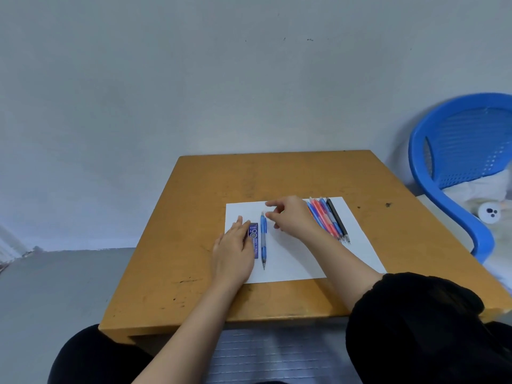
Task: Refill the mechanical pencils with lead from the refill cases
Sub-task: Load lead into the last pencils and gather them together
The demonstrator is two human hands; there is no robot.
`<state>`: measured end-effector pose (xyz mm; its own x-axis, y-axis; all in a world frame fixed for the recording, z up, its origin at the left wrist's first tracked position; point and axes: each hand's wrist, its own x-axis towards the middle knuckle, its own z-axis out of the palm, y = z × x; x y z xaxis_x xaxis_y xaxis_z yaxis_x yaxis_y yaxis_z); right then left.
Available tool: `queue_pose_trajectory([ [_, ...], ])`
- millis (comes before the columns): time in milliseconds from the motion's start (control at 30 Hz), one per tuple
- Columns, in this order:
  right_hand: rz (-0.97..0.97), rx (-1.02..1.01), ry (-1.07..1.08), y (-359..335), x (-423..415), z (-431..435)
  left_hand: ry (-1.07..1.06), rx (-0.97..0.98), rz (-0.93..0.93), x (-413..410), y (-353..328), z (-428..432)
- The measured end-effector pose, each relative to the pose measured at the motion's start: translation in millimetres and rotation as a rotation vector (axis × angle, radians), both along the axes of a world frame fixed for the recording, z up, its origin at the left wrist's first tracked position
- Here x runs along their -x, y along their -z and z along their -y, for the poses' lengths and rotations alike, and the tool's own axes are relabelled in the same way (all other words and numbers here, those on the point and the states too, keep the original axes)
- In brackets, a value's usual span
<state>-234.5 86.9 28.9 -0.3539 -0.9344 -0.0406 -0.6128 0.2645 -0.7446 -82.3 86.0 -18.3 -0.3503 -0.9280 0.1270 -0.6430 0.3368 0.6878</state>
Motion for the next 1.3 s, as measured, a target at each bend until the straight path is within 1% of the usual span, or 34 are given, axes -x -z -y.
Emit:
queue_pose_trajectory([
  [67,0.016,0.069,0.051,-4.0,10.7,-5.5,-0.040,-0.042,-0.048,1.1,-3.6,0.7],
  [167,0.038,0.127,0.148,-5.7,30.6,-12.8,-0.059,-0.063,-0.023,7.9,-6.8,5.4],
  [267,0.018,0.161,0.237,-4.0,52.7,-19.1,-0.034,-0.093,-0.115,24.9,-15.6,8.0],
  [367,-0.021,0.122,0.315,-2.5,71.2,-24.8,0.017,-0.060,-0.147,46.0,-24.7,8.2],
  [533,-0.047,-0.013,0.395,10.7,90.9,-27.4,0.108,-0.088,-0.072,74.3,-29.3,15.0],
  [667,-0.033,-0.079,0.394,11.0,89.5,-28.9,0.167,-0.028,0.070,81.4,-26.9,17.4],
  [767,-0.015,-0.042,0.362,14.4,83.1,-29.1,0.210,0.035,0.128,79.2,-22.0,21.4],
  [900,0.002,0.029,0.361,23.2,74.5,-29.1,0.199,0.096,0.142,73.8,-18.4,26.0],
  [1100,-0.006,0.042,0.320,26.5,57.1,-33.2,0.151,0.174,0.214,60.1,-16.5,29.8],
  [1300,-0.049,0.065,0.300,35.1,45.1,-34.4,0.191,0.239,0.261,47.4,-15.2,32.8],
])
